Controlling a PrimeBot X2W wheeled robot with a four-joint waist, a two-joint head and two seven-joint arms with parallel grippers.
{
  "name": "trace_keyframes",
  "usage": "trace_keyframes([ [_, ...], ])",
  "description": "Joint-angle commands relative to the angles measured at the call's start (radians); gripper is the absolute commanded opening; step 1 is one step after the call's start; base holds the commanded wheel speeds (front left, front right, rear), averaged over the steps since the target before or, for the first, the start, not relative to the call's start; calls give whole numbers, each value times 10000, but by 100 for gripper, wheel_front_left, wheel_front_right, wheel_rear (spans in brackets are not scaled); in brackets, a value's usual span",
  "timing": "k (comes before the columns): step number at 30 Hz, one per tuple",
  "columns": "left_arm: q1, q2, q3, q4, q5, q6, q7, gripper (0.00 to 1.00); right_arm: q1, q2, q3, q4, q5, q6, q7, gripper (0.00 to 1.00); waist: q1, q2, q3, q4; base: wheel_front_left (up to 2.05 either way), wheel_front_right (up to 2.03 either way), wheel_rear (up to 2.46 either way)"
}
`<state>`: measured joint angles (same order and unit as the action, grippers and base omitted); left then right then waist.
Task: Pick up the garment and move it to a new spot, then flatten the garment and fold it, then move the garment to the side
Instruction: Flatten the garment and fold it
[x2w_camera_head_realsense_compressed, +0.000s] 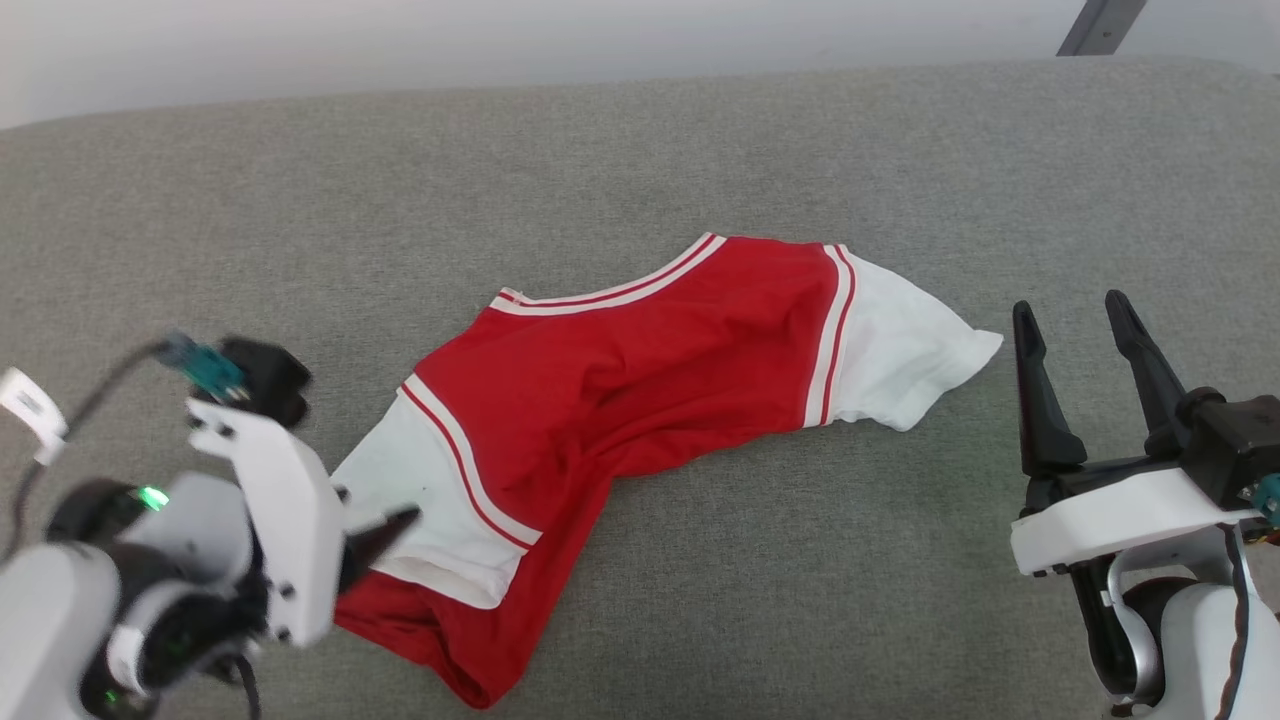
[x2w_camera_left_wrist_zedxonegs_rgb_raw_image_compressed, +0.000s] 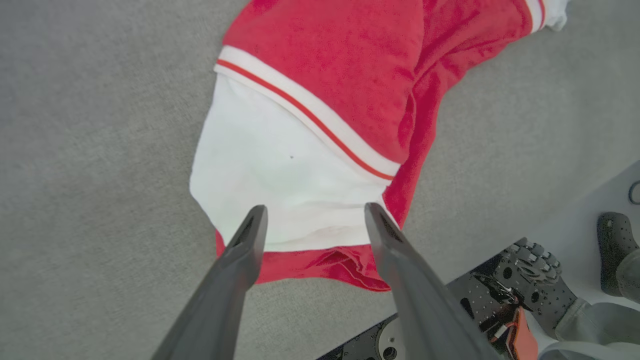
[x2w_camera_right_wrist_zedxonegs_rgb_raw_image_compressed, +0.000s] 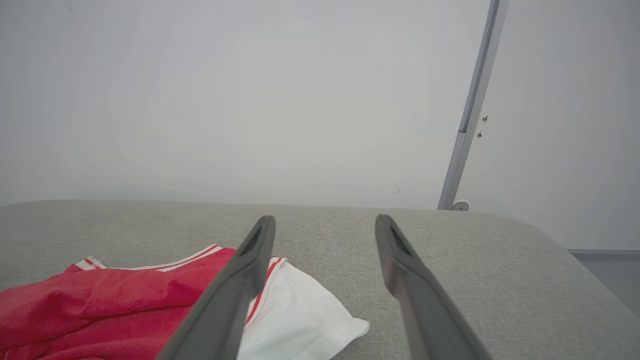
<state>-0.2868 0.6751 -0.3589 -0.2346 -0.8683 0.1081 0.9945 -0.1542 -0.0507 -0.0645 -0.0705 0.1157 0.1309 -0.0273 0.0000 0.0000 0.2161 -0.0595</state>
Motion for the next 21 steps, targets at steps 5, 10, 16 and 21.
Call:
trace_keyframes([
  [5, -819, 172, 209, 838, 269, -17, -2, 100, -143, 6, 91, 71, 48, -3, -124, 100, 0, 0, 49, -136, 0, 0, 0],
  [10, -1492, 115, -65, 2303, 483, -286, 153, 100, -267, 8, 180, 127, 87, -3, -177, 100, 0, 0, 170, -322, 0, 0, 0],
  [16, -1932, -140, -399, 4018, 358, -397, 676, 100, -387, 6, 200, 162, 63, -1, -192, 100, 0, 0, 346, -502, 0, 0, 0],
  [21, -2275, -463, -643, 5186, 304, -544, 835, 100, -417, 8, 160, 158, 40, -3, -197, 100, 0, 0, 436, -536, 0, 0, 0],
])
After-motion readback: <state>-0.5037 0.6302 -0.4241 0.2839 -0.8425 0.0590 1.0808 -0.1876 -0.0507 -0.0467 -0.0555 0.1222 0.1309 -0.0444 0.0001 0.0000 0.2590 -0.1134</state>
